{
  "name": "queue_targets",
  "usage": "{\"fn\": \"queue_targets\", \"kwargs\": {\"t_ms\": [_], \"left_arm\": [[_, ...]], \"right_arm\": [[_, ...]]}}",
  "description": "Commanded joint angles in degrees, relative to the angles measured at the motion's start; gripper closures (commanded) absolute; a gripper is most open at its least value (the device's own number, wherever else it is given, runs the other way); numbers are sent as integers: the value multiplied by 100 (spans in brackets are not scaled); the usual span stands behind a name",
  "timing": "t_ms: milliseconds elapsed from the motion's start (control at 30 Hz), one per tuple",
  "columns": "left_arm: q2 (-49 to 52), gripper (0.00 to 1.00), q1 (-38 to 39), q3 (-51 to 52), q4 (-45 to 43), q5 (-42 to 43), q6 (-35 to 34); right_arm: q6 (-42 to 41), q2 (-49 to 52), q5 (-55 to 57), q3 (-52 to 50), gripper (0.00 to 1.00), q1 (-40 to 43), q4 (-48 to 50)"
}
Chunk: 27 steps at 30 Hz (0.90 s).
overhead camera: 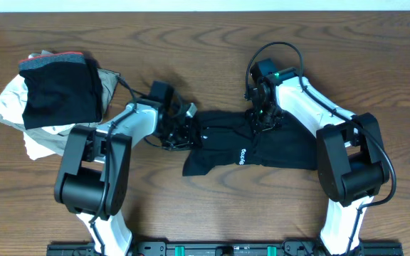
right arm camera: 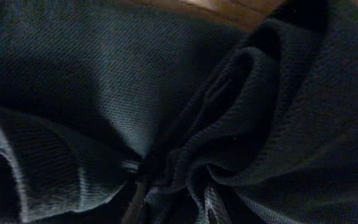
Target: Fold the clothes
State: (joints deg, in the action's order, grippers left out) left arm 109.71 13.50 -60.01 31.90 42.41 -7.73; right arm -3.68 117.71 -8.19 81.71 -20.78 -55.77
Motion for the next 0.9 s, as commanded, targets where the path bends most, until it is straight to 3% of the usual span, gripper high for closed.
{"fn": "queue_targets", "kwargs": {"t_ms": [0,167,267,533,867], "left_arm": [[-417,94,-328,52,184,-452,59],[-955,94,-632,52,328,-470,61],[-1290,94,-804,50,533,-903,59],[-1891,94,-1172,48,1012,-1362,321],[-2013,94,-1443,-343,1569,-2439,503]], "right_arm": [[-52,254,-258,-105,71,-157,50],[-55,-164,-278,-52,70,-160,7],[-55,-546,-275,57,69,-142,-74],[-55,-1840,-271,308,58,118,-39],[-61,-2446,-271,308,59,1054,-439]]}}
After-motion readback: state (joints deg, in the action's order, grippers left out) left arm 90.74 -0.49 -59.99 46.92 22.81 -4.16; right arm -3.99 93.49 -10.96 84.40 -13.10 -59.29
